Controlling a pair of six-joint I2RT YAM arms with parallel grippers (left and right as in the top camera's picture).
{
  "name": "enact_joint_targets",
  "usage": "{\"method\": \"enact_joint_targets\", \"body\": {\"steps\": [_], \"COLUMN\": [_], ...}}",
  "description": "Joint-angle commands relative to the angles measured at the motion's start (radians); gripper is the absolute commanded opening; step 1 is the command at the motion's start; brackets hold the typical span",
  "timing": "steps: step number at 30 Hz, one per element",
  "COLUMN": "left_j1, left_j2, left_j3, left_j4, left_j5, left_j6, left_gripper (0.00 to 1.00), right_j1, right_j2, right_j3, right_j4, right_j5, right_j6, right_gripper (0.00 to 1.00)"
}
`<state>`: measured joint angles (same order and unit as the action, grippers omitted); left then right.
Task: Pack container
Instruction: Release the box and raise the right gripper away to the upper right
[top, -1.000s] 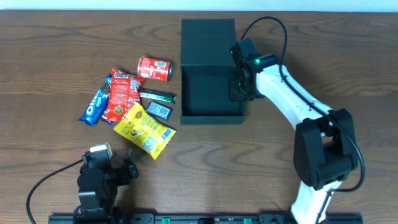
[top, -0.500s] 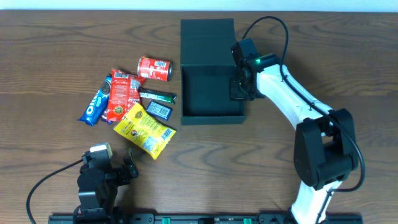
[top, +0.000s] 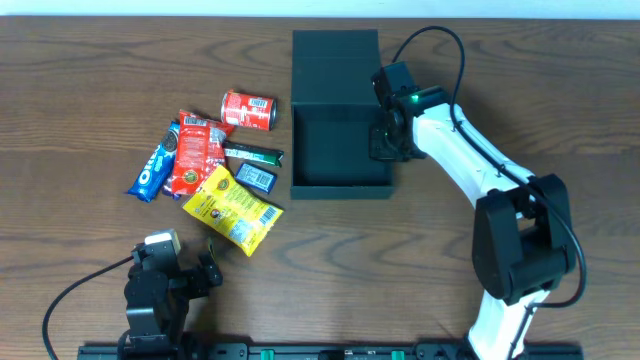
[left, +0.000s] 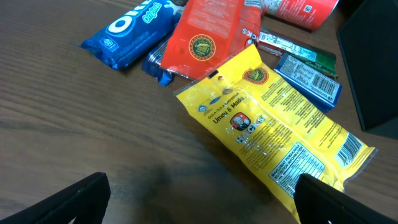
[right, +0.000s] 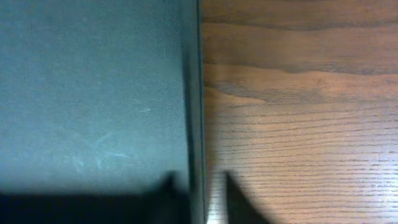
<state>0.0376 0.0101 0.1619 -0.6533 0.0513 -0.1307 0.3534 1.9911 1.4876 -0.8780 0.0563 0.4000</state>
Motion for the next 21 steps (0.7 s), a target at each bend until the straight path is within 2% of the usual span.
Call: {"method": "enact_joint_targets", "body": {"steps": [1, 6, 9, 14, 21], "left_j1": [0.001, 0.001, 0.001, 0.001, 0.001], "left_j2": [-0.006, -0.006, -0.006, -0.006, -0.006], "left_j3": [-0.005, -0.005, -0.005, -0.005, -0.005], "left_j4": [-0.008, -0.008, -0.008, -0.008, -0.009], "left_j5": [-0.010, -0.010, -0.010, -0.010, -0.011], "left_j6": [-0.001, -0.001, -0.001, -0.001, 0.000], "left_gripper": [0.96, 0.95, 0.96, 0.95, 0.95], "right_j1": [-0.012, -0.014, -0.014, -0.034, -0.090], "right_j2": [0.020, -0.017, -0.101, -0.233, -0.307], "right_j3": [-0.012, 0.061, 0.184, 0.276, 0.277], "right_j4": [0.000, -0.070, -0.102, -0.006, 0.100], "right_j5": [0.019, 0.019, 0.035, 0.067, 0.067], "right_j6": [-0.026, -0.043, -0.103, -0.228, -0.260], "right_gripper": [0.99, 0.99, 0.99, 0.99, 0.99]}}
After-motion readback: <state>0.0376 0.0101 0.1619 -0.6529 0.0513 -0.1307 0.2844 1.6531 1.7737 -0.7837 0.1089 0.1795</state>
